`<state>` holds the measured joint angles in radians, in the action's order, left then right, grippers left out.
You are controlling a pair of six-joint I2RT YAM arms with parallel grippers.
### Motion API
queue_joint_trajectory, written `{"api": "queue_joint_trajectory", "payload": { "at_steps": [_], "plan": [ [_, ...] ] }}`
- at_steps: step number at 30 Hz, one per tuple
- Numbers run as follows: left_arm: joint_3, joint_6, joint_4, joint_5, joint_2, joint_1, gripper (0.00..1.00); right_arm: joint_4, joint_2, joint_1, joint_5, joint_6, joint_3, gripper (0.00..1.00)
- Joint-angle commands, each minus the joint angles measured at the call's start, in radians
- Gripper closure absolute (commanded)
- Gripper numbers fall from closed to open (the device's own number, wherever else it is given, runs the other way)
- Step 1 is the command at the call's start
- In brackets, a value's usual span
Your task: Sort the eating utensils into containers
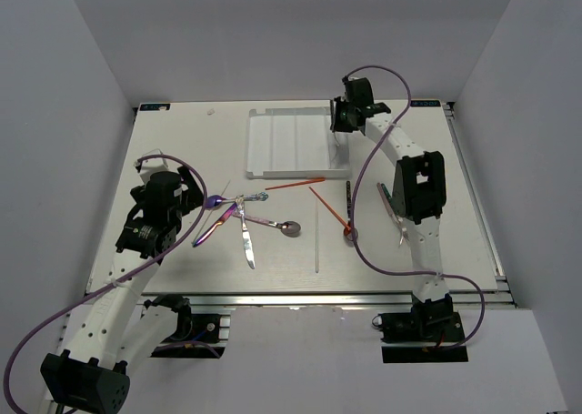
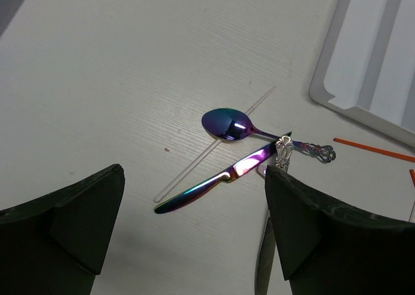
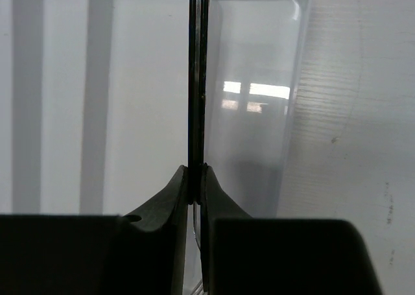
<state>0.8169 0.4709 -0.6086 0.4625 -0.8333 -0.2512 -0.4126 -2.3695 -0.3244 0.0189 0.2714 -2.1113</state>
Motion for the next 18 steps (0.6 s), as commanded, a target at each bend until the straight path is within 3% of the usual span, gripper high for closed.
{"api": "queue_joint_trajectory", "payload": {
  "at_steps": [1,8,12,15,16,18],
  "plan": [
    [0.001,-0.008,0.013,-0.007,0.005,0.000,0.02,0.076,0.081,-0.010,-0.132,0.096,-0.042,1.00],
    [0.002,-0.009,0.013,-0.012,0.007,-0.002,0.02,0.118,0.000,-0.038,-0.177,0.175,-0.098,1.00],
    [-0.002,-0.009,0.015,-0.015,0.019,0.000,0.02,0.130,-0.031,-0.042,-0.178,0.201,-0.104,0.84],
    [-0.002,-0.009,0.015,-0.018,0.025,0.000,0.02,0.132,-0.048,-0.056,-0.195,0.213,-0.114,0.64],
    [-0.002,-0.009,0.017,-0.018,0.026,0.000,0.02,0.129,-0.053,-0.061,-0.186,0.213,-0.131,0.39],
    [-0.001,-0.009,0.013,-0.018,0.031,0.000,0.02,0.101,-0.051,-0.067,-0.163,0.215,-0.151,0.16]
  ]
}}
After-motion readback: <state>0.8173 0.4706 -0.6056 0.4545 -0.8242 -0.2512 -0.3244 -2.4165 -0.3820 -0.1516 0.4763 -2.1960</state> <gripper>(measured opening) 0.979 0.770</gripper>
